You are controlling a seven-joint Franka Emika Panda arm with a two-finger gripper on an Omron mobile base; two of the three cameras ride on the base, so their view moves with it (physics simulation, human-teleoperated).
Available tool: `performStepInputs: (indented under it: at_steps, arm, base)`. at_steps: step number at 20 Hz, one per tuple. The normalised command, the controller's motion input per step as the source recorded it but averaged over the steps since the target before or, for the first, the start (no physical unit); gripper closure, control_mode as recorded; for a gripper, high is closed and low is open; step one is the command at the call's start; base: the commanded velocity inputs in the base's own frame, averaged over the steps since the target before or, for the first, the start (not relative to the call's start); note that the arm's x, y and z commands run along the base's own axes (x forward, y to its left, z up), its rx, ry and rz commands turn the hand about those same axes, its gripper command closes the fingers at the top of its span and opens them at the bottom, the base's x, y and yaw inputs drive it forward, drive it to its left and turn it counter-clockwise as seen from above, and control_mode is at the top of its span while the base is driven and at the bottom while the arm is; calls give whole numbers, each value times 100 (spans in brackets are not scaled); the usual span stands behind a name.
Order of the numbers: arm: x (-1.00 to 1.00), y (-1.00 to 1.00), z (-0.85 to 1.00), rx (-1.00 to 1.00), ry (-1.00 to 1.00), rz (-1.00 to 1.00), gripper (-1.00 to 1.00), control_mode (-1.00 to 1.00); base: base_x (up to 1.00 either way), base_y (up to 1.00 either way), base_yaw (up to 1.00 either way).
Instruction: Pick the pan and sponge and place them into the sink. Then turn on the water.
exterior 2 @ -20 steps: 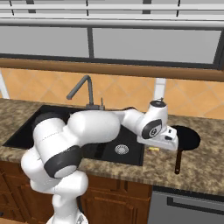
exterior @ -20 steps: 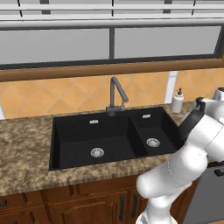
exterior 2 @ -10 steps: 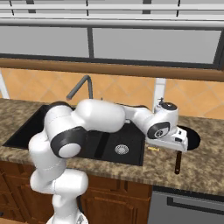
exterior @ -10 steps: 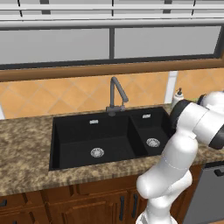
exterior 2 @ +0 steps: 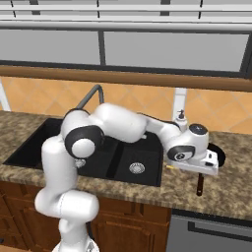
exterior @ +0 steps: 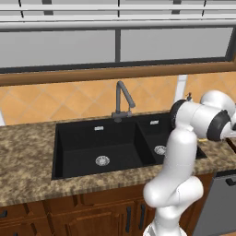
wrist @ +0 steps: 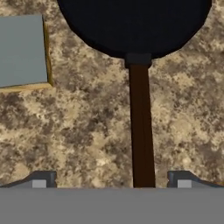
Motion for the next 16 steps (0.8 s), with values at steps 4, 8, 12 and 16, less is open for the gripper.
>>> performStepInputs:
  at_steps: [4, 8, 12, 16]
  arm:
    - [1, -26, -4, 1, -1, 11, -100, -100]
    - [4, -10, -12, 0, -2, 8, -100, -100]
    - [15, 0, -21, 0, -5, 6, -100, -100]
    - [23, 0, -26, 0, -4, 5, -100, -100]
  base:
    - [0, 0, 0]
    - [0, 0, 0]
    - [0, 0, 0]
    - [0, 0, 0]
